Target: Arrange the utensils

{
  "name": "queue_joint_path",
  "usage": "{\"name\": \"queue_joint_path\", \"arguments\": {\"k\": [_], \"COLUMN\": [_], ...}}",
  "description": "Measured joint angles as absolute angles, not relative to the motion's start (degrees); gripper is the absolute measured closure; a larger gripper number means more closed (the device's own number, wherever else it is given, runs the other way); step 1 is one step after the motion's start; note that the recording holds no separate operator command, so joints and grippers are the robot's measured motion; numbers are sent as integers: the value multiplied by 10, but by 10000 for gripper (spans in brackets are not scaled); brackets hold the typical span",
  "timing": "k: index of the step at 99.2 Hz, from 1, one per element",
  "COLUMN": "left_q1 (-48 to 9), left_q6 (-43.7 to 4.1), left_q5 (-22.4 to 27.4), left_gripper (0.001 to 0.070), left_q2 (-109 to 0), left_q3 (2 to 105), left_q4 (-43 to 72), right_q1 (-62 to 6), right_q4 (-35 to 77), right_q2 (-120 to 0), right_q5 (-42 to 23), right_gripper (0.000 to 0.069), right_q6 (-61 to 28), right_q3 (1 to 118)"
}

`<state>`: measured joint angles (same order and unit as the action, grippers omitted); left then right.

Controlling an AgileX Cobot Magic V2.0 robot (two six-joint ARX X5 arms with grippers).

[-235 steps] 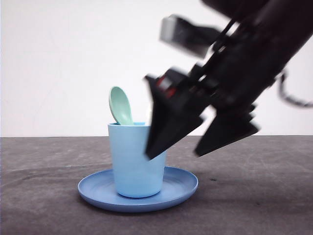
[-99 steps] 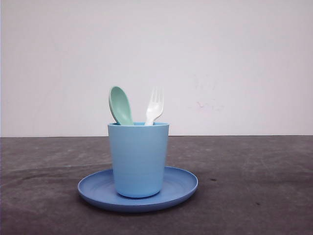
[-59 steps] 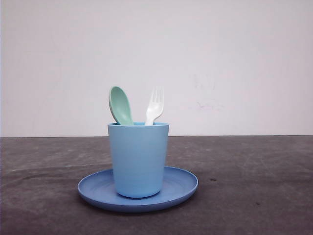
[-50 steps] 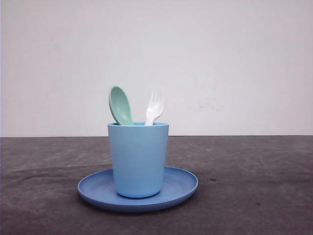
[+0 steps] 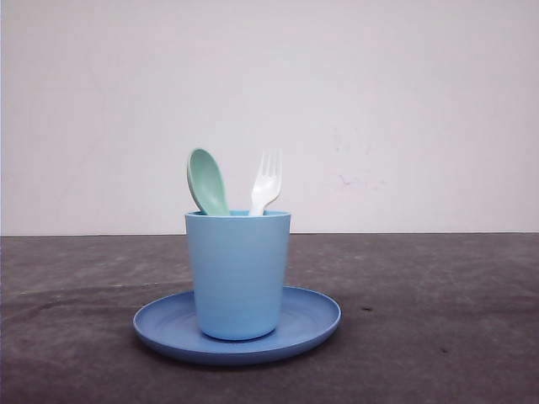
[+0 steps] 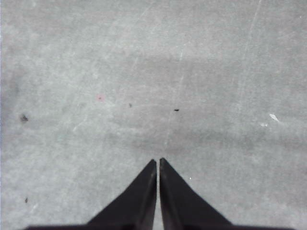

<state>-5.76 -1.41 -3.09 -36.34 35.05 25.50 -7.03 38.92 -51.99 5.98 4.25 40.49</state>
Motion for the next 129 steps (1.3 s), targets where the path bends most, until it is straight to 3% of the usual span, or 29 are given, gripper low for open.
{"name": "queue_joint_path", "arguments": {"k": [21,55,129], "left_q1": [-13,-10,-10], "left_q6": [-16,-24,-43], "left_q5": [-30,-14,-6], "left_gripper": [695,695,696], "left_q2": [-217,-38,-3], "left_q3": [214,51,18], "left_q4": [203,154,106], "right_q1": [-70,-70,-70], "right_q4": [389,389,333], "right_q2": [-520,-520,-520], "right_q5": [60,60,60], "right_gripper": [683,683,683], "right_q6": [43,43,43], "right_q3": [405,405,405]}}
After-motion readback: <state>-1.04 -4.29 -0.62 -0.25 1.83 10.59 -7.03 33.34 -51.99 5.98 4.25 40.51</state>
